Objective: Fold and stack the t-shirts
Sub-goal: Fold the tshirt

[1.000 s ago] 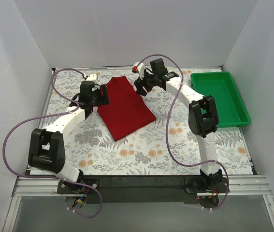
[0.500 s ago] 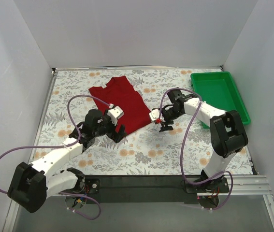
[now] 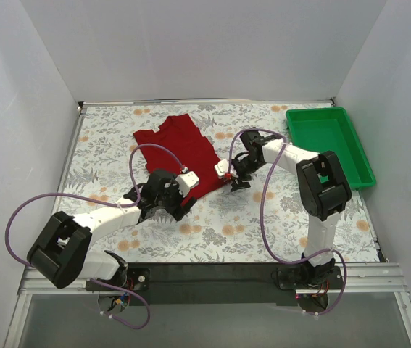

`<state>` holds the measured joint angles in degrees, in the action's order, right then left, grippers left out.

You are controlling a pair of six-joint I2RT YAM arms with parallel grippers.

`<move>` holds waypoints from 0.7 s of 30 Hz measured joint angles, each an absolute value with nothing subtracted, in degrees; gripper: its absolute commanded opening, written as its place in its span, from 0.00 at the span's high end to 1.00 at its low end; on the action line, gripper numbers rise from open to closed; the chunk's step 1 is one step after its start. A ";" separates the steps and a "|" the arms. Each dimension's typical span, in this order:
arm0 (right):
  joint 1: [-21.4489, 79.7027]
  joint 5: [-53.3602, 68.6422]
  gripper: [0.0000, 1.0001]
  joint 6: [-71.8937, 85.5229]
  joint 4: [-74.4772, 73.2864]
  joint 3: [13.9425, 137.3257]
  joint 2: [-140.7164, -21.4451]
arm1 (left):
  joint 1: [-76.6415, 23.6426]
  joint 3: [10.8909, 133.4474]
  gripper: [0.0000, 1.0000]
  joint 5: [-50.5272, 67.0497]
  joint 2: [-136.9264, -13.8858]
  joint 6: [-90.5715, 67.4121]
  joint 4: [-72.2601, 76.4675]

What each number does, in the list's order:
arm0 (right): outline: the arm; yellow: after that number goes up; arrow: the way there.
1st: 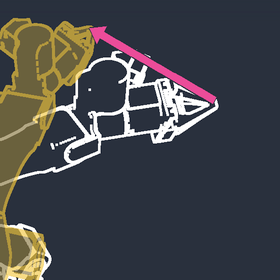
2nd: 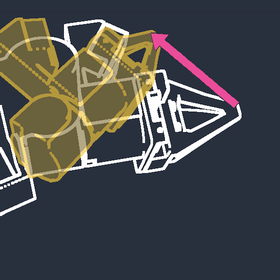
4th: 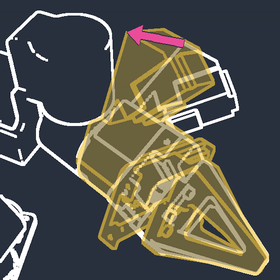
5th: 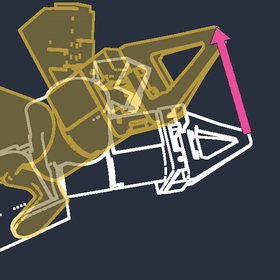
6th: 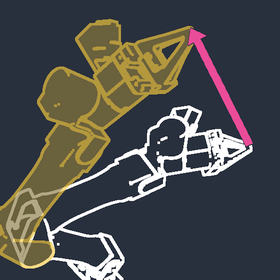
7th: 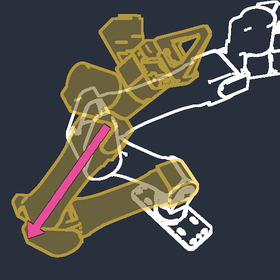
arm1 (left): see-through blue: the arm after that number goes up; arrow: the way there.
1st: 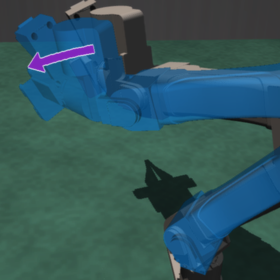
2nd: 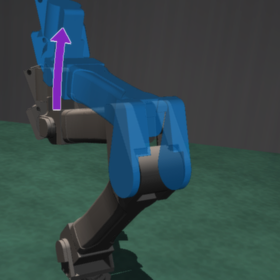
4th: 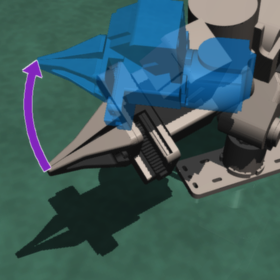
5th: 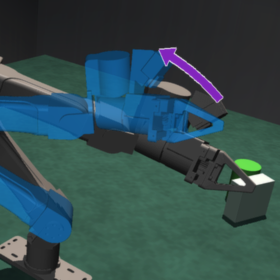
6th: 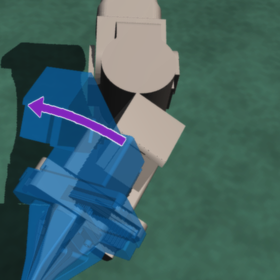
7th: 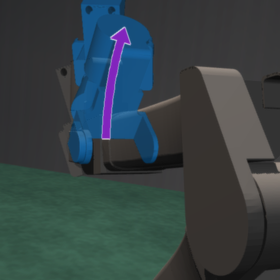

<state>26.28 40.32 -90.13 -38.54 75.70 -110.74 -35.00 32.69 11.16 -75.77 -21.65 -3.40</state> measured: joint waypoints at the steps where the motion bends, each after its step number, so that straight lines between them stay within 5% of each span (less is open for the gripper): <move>1: 26.46 40.12 0.43 -89.82 -38.48 76.34 -111.39 | -35.03 32.69 0.29 10.50 -75.81 -21.54 -3.38; 11: 27.18 39.07 0.43 -87.24 -38.02 79.83 -113.89 | -35.38 32.73 0.33 6.26 -79.50 -20.99 -3.42; 21: 27.18 36.67 0.50 -84.97 -37.65 81.80 -116.86 | -36.05 34.87 0.51 3.77 -82.43 -20.99 -3.22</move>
